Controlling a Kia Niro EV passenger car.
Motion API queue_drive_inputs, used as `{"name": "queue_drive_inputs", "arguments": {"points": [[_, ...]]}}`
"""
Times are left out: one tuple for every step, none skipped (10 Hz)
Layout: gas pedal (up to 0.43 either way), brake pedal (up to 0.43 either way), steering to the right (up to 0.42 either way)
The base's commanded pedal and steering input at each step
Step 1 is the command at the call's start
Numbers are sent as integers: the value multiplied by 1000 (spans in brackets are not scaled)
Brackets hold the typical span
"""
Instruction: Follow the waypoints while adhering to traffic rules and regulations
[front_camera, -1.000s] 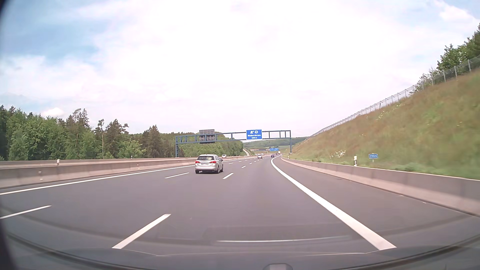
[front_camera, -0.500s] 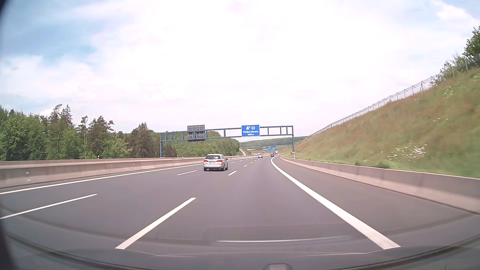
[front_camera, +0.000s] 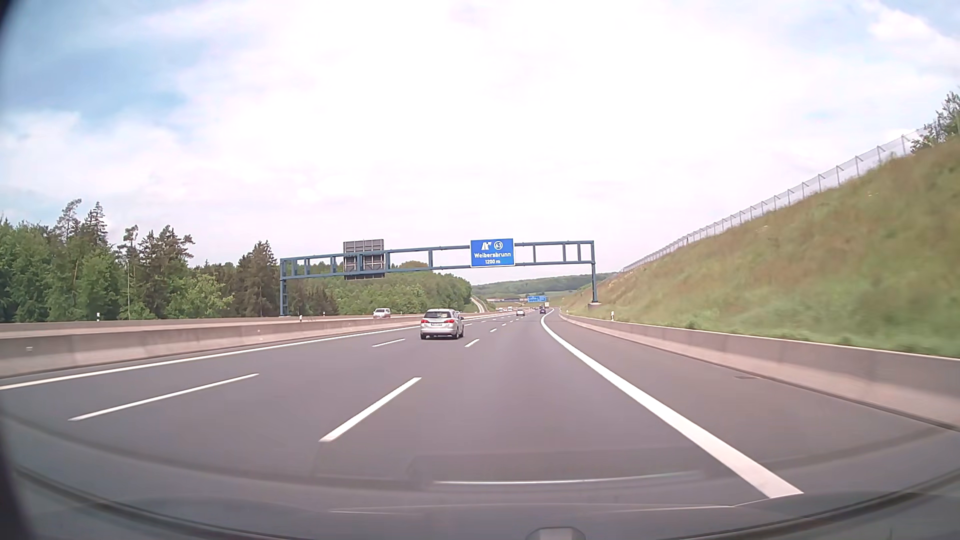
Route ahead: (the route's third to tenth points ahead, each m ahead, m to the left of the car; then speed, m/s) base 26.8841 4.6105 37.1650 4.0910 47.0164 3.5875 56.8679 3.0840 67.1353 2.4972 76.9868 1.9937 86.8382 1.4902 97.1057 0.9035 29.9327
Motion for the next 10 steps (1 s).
{"name": "queue_drive_inputs", "arguments": {"points": [[0, 0, 4], [0, 0, 4], [0, 0, 4], [0, 0, 3], [0, 0, 3], [0, 0, 3], [0, 0, 3], [0, 0, 3], [0, 0, 3], [0, 0, 3]]}}
